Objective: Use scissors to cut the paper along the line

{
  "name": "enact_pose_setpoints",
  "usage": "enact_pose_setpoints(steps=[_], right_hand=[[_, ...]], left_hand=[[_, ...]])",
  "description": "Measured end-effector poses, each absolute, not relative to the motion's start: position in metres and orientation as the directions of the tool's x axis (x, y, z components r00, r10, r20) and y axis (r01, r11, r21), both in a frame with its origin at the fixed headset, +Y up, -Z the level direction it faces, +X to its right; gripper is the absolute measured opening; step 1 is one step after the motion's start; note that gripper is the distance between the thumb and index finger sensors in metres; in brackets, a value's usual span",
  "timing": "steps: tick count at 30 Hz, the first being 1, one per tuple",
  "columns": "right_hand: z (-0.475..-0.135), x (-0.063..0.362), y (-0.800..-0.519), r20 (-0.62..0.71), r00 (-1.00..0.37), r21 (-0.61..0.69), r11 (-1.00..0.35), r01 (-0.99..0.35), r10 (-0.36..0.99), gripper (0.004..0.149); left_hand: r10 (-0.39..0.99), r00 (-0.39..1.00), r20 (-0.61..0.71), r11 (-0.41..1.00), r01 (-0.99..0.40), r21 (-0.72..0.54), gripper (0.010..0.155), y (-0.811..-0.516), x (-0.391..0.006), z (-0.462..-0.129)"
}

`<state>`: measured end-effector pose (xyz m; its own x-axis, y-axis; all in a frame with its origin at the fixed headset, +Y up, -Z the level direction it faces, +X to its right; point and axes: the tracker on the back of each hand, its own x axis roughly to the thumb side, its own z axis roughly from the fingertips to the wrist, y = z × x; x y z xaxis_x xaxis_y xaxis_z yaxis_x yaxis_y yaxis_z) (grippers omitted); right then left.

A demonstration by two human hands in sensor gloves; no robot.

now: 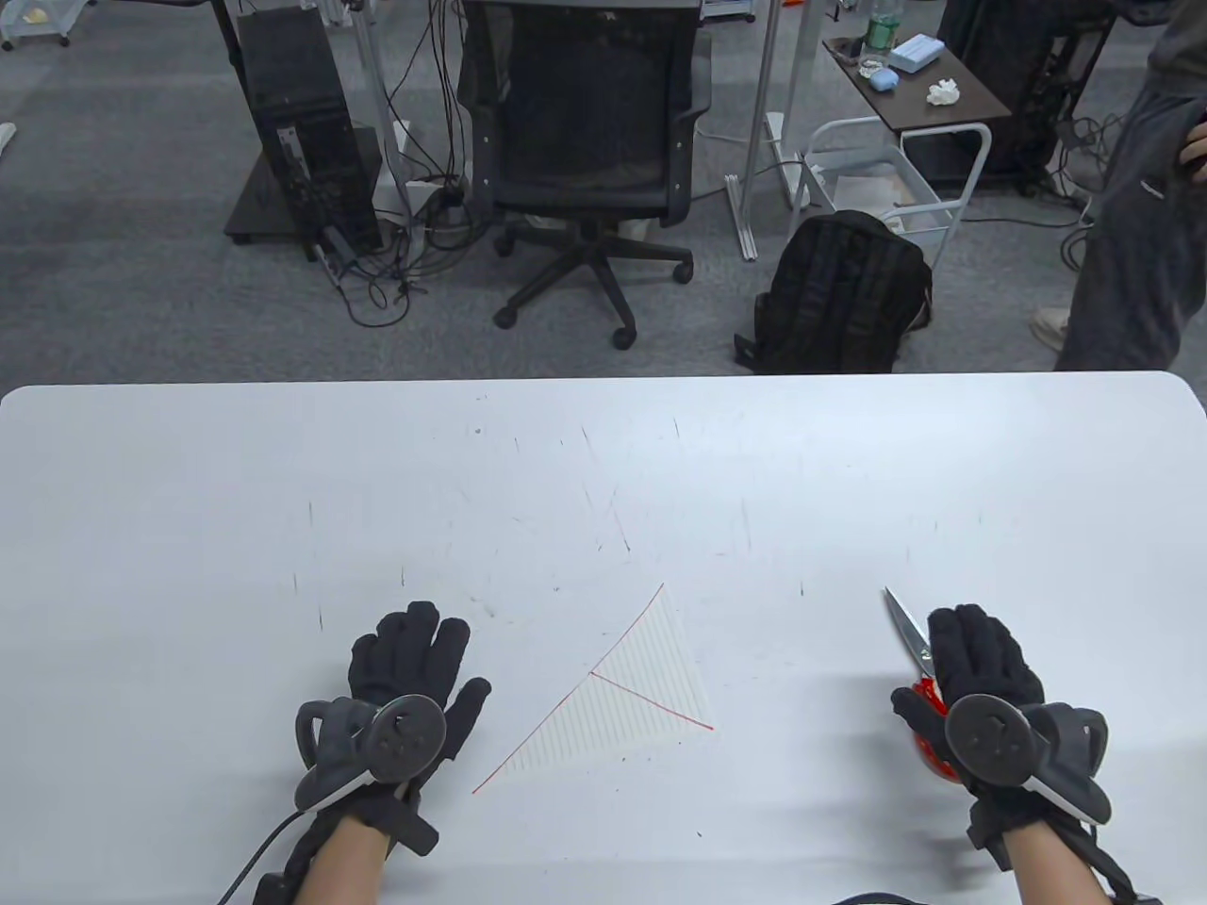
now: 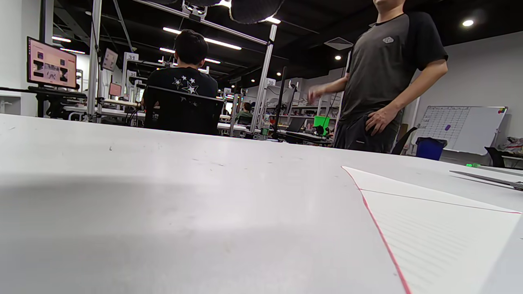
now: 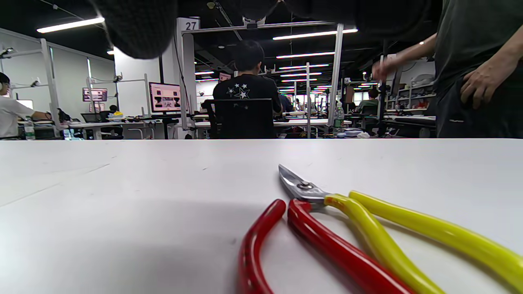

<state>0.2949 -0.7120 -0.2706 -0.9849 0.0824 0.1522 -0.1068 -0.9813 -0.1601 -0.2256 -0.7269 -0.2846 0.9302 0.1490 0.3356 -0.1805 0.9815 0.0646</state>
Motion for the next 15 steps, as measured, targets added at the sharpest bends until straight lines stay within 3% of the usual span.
enact_pose_setpoints(steps=[4, 10, 15], right_hand=[[-0.276, 0.301, -0.719, 0.056, -0.993, -0.09, -0.991, -0.104, 0.1, 0.076], [-0.281, 0.316, -0.736, -0.155, -0.988, 0.122, -0.991, -0.046, 0.026, 0.069], [-0.284, 0.318, -0.745, -0.2, -0.978, 0.179, -0.984, 0.018, -0.054, 0.067]], left_hand=[[0.155, 0.928, 0.338, 0.981, -0.185, 0.059, 0.069, -0.728, -0.225, -0.285], [0.162, 0.924, 0.346, 0.98, -0.19, 0.049, 0.069, -0.728, -0.224, -0.285], [0.164, 0.921, 0.353, 0.981, -0.19, 0.041, 0.07, -0.728, -0.223, -0.285]])
